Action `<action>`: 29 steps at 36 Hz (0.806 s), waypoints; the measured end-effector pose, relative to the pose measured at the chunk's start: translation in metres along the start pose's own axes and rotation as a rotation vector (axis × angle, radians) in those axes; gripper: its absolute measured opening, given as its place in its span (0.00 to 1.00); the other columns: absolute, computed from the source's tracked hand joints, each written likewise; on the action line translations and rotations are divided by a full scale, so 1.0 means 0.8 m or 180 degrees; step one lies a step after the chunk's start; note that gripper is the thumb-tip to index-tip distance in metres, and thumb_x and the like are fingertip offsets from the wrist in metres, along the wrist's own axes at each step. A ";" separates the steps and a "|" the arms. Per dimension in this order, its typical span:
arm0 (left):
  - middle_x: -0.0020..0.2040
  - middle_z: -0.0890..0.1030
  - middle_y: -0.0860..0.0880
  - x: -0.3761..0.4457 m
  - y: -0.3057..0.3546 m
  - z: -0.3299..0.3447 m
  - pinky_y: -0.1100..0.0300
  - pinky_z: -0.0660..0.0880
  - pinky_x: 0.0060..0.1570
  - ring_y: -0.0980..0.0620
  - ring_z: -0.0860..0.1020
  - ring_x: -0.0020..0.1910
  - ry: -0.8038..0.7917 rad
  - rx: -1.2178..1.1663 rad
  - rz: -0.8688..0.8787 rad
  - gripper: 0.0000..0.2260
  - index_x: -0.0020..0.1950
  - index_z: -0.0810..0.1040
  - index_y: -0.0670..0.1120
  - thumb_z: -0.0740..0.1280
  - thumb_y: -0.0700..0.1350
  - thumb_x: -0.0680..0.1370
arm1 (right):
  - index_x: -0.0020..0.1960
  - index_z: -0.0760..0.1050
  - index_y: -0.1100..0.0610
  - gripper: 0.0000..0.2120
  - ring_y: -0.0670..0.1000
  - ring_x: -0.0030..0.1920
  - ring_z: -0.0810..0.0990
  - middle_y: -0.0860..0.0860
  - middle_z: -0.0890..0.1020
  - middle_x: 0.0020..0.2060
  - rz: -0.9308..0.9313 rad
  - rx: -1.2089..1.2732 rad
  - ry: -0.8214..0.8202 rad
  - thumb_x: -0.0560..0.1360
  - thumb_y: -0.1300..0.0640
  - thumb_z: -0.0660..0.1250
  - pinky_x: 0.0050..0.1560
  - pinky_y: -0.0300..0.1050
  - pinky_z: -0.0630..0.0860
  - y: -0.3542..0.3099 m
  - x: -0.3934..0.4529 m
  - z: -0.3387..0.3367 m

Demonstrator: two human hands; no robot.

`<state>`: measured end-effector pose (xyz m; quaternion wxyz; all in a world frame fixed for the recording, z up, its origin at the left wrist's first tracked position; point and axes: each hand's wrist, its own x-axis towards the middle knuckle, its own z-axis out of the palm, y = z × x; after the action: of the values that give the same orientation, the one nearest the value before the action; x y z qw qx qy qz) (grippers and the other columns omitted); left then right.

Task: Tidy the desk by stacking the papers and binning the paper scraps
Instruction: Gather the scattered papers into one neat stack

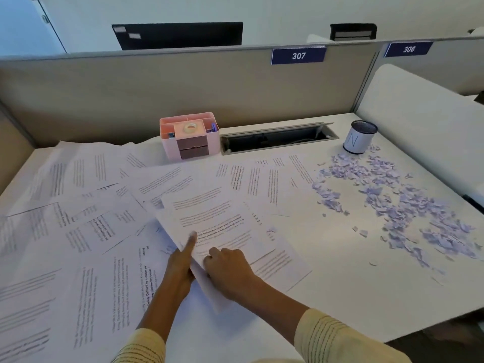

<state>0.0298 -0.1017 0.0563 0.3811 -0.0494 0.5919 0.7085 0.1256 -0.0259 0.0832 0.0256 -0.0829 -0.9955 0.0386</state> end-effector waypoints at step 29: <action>0.56 0.83 0.45 0.002 0.051 0.033 0.44 0.79 0.50 0.42 0.82 0.52 -0.0313 0.0477 0.0653 0.16 0.64 0.76 0.45 0.69 0.39 0.76 | 0.52 0.78 0.59 0.15 0.57 0.43 0.81 0.55 0.82 0.40 0.2781 0.4352 0.1057 0.67 0.66 0.76 0.45 0.49 0.79 0.233 -0.048 -0.022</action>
<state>0.0147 -0.0779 0.0958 0.3378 0.0747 0.6258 0.6991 0.1945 0.1524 0.0842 0.1998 -0.4330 -0.6138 0.6292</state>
